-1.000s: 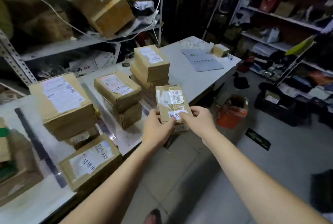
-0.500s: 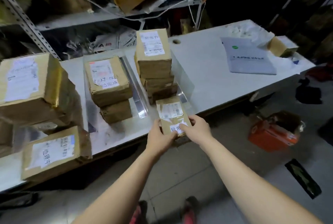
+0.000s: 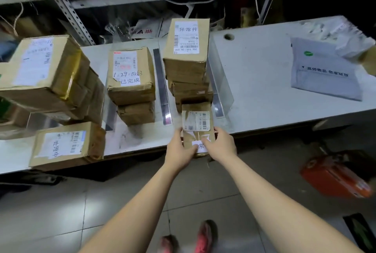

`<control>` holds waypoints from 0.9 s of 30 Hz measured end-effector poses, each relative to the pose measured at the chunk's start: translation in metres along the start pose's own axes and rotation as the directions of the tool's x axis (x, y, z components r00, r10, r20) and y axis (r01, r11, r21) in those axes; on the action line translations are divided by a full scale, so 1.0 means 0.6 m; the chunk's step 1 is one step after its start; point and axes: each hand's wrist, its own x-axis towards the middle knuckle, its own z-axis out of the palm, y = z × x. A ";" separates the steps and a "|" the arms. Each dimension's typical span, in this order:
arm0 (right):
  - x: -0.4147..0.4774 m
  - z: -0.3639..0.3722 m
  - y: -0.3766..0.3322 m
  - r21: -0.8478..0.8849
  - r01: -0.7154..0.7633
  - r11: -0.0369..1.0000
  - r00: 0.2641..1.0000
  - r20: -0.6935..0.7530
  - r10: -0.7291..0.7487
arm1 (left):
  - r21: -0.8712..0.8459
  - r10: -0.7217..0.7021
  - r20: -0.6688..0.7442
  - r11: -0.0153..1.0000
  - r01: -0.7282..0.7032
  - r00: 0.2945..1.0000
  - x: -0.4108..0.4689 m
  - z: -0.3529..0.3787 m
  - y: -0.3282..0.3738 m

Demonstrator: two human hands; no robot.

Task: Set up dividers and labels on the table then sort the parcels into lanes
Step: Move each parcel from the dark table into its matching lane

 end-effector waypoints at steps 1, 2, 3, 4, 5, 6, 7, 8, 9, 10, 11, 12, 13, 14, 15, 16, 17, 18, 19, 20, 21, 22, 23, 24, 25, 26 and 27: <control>-0.004 -0.003 -0.008 -0.025 -0.004 1.000 1.000 -0.016 0.004 | 0.032 0.009 -0.013 0.999 -0.008 1.000 -0.002 -0.004 0.001; -0.008 -0.007 -0.017 -0.061 0.007 0.998 0.999 -0.047 -0.010 | 0.066 0.032 -0.029 0.997 -0.030 0.999 -0.004 -0.010 0.004; -0.011 -0.009 -0.027 -0.102 0.040 0.994 0.996 -0.080 -0.048 | 0.106 0.058 -0.045 0.993 -0.053 0.997 -0.006 -0.019 0.009; -0.014 -0.011 -0.040 -0.141 0.091 0.986 0.989 -0.102 -0.106 | 0.154 0.082 -0.059 0.985 -0.072 0.995 -0.007 -0.033 0.015; -0.019 -0.012 -0.057 -0.176 0.144 0.974 0.980 -0.109 -0.165 | 0.209 0.107 -0.073 0.974 -0.090 0.992 -0.009 -0.050 0.023; -0.025 -0.012 -0.079 -0.209 0.195 0.958 0.970 -0.100 -0.220 | 0.270 0.133 -0.092 0.957 -0.104 0.987 -0.010 -0.072 0.029; -0.032 -0.012 -0.104 -0.230 0.250 0.941 0.958 -0.081 -0.274 | 0.343 0.165 -0.121 0.932 -0.115 0.979 -0.013 -0.099 0.037; -0.041 -0.011 -0.132 -0.243 0.310 0.919 0.941 -0.061 -0.334 | 0.416 0.196 -0.156 0.902 -0.116 0.968 -0.016 -0.129 0.043; -0.051 -0.008 -0.162 -0.255 0.378 0.890 0.916 -0.039 -0.400 | 0.483 0.224 -0.188 0.869 -0.109 0.956 -0.021 -0.164 0.048; -0.063 -0.005 -0.194 -0.268 0.447 0.853 0.884 -0.014 -0.468 | 0.544 0.246 -0.215 0.834 -0.093 0.945 -0.027 -0.201 0.051; -0.075 -0.001 -0.227 -0.283 0.508 0.814 0.850 0.013 -0.527 | 0.606 0.256 -0.232 0.793 -0.067 0.938 -0.034 -0.239 0.052; -0.089 0.003 -0.262 -0.295 0.562 0.773 0.815 0.039 -0.578 | 0.660 0.258 -0.246 0.751 -0.034 0.934 -0.042 -0.280 0.053; -0.104 0.008 -0.298 -0.306 0.604 0.736 0.784 0.064 -0.617 | 0.700 0.253 -0.262 0.714 0.003 0.931 -0.052 -0.323 0.050; -0.118 0.015 -0.335 -0.316 0.641 0.699 0.753 0.086 -0.652 | 0.728 0.256 -0.282 0.685 0.033 0.925 -0.062 -0.367 0.046; -0.134 0.022 -0.371 -0.330 0.669 0.666 0.728 0.112 -0.676 | 0.747 0.259 -0.308 0.661 0.064 0.915 -0.074 -0.411 0.041; -0.151 0.032 -0.408 -0.346 0.695 0.630 0.703 0.142 -0.697 | 0.764 0.260 -0.332 0.638 0.097 0.907 -0.087 -0.456 0.033; -0.167 0.047 -0.444 -0.363 0.718 0.594 0.678 0.174 -0.714 | 0.776 0.254 -0.353 0.618 0.130 0.900 -0.101 -0.502 0.025; -0.183 0.065 -0.479 -0.374 0.739 0.561 0.655 0.202 -0.728 | 0.780 0.245 -0.373 0.605 0.159 0.895 -0.114 -0.548 0.015; -0.198 0.085 -0.513 -0.381 0.754 0.536 0.638 0.226 -0.736 | 0.776 0.230 -0.394 0.603 0.188 0.890 -0.127 -0.595 0.004; -0.215 0.109 -0.546 -0.390 0.767 0.509 0.619 0.242 -0.747 | 0.766 0.216 -0.418 0.606 0.215 0.882 -0.141 -0.642 -0.009; -0.232 0.134 -0.577 -0.402 0.778 0.483 0.602 0.255 -0.757 | 0.760 0.206 -0.442 0.604 0.242 0.873 -0.155 -0.688 -0.024; -0.250 0.161 -0.609 -0.414 0.788 0.456 0.584 0.267 -0.767 | 0.762 0.206 -0.462 0.591 0.267 0.863 -0.167 -0.734 -0.042; -0.269 0.190 -0.642 -0.423 0.796 0.432 0.569 0.281 -0.773 | 0.766 0.212 -0.477 0.575 0.286 0.853 -0.178 -0.781 -0.063; -0.288 0.219 -0.675 -0.425 0.802 0.420 0.560 0.291 -0.775 | 0.768 0.216 -0.487 0.567 0.298 0.846 -0.188 -0.827 -0.085; -0.306 0.251 -0.708 -0.420 0.805 0.419 0.557 0.295 -0.776 | 0.763 0.215 -0.497 0.570 0.305 0.840 -0.198 -0.872 -0.107; -0.323 0.285 -0.741 -0.411 0.810 0.419 0.553 0.296 -0.779 | 0.754 0.213 -0.507 0.579 0.310 0.835 -0.205 -0.917 -0.130; -0.340 0.318 -0.771 -0.401 0.813 0.422 0.552 0.299 -0.779 | 0.745 0.207 -0.515 0.587 0.315 0.832 -0.211 -0.959 -0.152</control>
